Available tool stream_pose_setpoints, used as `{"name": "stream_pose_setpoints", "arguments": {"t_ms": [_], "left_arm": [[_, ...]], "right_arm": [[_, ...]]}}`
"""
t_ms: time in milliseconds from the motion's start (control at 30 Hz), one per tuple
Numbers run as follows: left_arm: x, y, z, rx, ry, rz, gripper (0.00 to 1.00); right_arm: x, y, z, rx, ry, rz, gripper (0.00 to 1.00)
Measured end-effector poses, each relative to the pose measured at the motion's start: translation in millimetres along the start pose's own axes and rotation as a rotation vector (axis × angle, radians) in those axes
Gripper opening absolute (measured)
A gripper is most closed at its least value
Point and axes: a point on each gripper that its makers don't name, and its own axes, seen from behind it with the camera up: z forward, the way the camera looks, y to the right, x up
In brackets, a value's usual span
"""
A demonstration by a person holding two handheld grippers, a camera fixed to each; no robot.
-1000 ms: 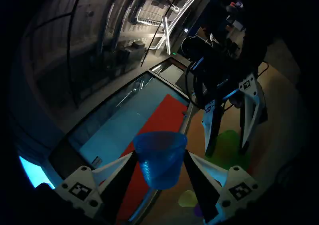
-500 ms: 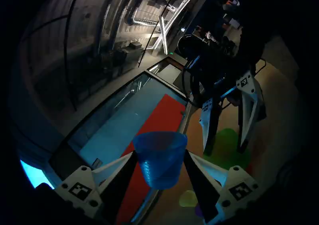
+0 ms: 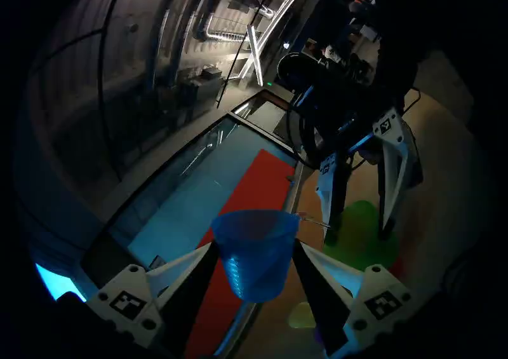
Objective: Pour water
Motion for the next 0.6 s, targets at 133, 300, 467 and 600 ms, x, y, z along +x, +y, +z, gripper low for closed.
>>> {"name": "stream_pose_setpoints", "arguments": {"t_ms": [133, 300, 467, 600], "left_arm": [[0.2, 0.3, -0.3, -0.001, -0.001, 0.010, 0.82], [0.0, 0.5, -0.5, -0.003, 0.000, 0.011, 0.82], [-0.3, 0.0, -1.6, -0.004, 0.002, 0.014, 0.82], [-0.5, 0.5, -2.0, -0.006, 0.003, 0.017, 0.82]], "right_arm": [[1.3, -0.6, 0.2, -0.001, 0.002, -0.002, 0.92], [1.8, -0.4, 0.8, -0.004, 0.003, -0.003, 0.92], [0.6, 0.1, 0.4, -0.006, 0.003, -0.004, 0.92], [0.2, 0.5, 0.3, -0.006, 0.001, -0.003, 0.92]]}}
